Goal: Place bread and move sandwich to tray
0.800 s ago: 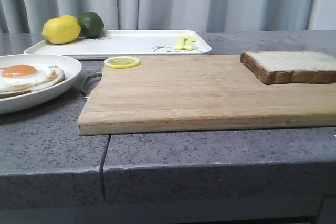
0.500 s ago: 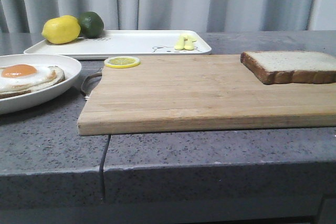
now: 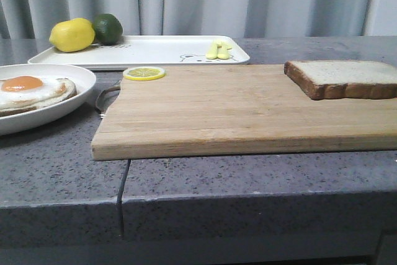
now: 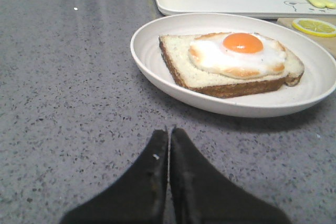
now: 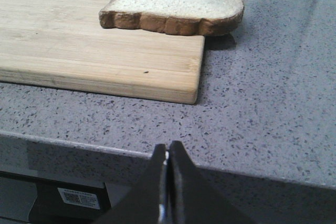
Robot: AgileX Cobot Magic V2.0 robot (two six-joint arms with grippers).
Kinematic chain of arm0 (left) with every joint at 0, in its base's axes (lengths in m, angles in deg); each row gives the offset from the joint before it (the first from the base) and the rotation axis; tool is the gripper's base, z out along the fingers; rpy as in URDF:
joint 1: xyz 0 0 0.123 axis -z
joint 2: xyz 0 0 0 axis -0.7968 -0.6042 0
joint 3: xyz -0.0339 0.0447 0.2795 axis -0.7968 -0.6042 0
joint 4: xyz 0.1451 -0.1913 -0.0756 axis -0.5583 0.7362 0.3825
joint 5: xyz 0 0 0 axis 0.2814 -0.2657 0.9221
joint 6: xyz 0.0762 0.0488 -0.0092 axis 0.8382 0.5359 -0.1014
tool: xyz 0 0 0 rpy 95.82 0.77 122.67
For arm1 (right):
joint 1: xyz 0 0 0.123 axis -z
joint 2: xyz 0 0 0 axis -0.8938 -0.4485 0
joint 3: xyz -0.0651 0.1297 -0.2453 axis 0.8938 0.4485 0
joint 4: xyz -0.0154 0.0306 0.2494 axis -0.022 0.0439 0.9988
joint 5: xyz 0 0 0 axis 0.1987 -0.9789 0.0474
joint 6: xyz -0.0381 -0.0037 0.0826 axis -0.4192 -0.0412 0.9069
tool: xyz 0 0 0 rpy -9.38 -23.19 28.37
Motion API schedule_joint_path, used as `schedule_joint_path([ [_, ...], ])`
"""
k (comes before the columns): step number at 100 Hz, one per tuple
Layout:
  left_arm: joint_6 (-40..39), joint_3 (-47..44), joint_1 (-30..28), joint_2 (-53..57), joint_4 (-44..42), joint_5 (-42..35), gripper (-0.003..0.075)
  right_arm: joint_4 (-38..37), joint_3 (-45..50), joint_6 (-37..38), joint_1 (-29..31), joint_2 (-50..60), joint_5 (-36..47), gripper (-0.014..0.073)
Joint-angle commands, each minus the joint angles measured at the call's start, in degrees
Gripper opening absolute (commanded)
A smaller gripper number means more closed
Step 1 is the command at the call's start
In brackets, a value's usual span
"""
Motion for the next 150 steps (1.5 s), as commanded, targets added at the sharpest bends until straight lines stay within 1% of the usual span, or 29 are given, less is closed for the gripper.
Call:
schedule_joint_path([
  [1, -0.3, -0.9, -0.1, 1.8, 1.0, -8.3, -0.002, -0.7, 0.2, -0.4, -0.1, 1.1, 6.9, -0.0067],
  [9, -0.3, -0.9, -0.1, 1.8, 3.2, -12.7, -0.002, -0.7, 0.2, -0.4, -0.1, 1.1, 12.6, -0.0067],
  [14, -0.3, -0.9, -0.1, 1.8, 3.1, -15.2, -0.002, -0.7, 0.2, -0.4, -0.1, 1.1, 17.2, -0.0067],
  [28, -0.3, -0.9, -0.1, 1.8, 3.1, -21.8, -0.002, -0.7, 0.2, -0.4, -0.1, 1.1, 26.6, -0.0067],
  [35, -0.3, -0.9, -0.1, 1.8, 3.1, -25.1, -0.002, -0.7, 0.2, -0.4, -0.1, 1.1, 28.8, -0.0067],
  [47, -0.3, -0.9, -0.1, 1.8, 3.1, -28.1, -0.002, -0.8, 0.1, -0.5, -0.1, 1.1, 28.4, -0.0067],
  [55, -0.4, -0.8, -0.1, 1.8, 3.1, -29.3, -0.002, -0.4, -0.1, 0.0, -0.1, 1.1, 27.0, -0.0064],
  [68, -0.4, 1.1, -0.1, 1.4, 3.1, -28.8, -0.002, 4.3, -2.6, 0.7, -0.1, 0.1, 19.6, -0.0058],
  [74, -0.4, 2.6, -0.1, 0.8, 3.1, -27.9, -0.002, 5.9, -4.2, 0.7, -0.1, -1.3, 17.7, -0.0058],
  [84, -0.4, 5.8, -0.1, -1.2, 3.1, -24.2, -0.002, 6.0, -7.6, 0.7, -0.1, -5.5, 15.3, -0.0058],
  [94, -0.4, 9.2, -0.1, -4.1, 3.0, -21.0, -0.002, 6.0, -12.0, 0.7, -0.1, -10.7, 10.8, -0.0058],
  [108, -0.4, 12.6, -0.1, -8.2, 2.5, -19.8, -0.002, 5.2, -19.5, 0.5, -0.1, -18.6, 3.2, -0.0058],
  [112, -0.4, 13.3, -0.1, -8.9, 2.5, -19.8, -0.002, 4.1, -20.6, 0.3, -0.1, -20.3, 3.1, -0.0058],
  [124, -0.3, 15.0, -0.1, -10.7, 1.8, -19.9, -0.002, 3.4, -21.2, 0.3, -0.1, -23.8, 7.0, -0.0058],
  [133, -0.3, 15.6, -0.1, -11.5, 1.8, -19.8, -0.002, 3.3, -23.9, 0.3, 0.0, -26.1, 6.9, -0.0056],
  [143, -0.3, 15.8, -0.1, -11.7, 1.8, -19.8, -0.002, 3.3, -29.0, 1.0, 0.8, -30.1, 2.3, -0.0049],
  [150, -0.3, 15.8, -0.1, -11.7, 1.8, -19.8, -0.002, 3.2, -33.5, 1.0, 3.0, -33.9, -3.1, 0.0013],
])
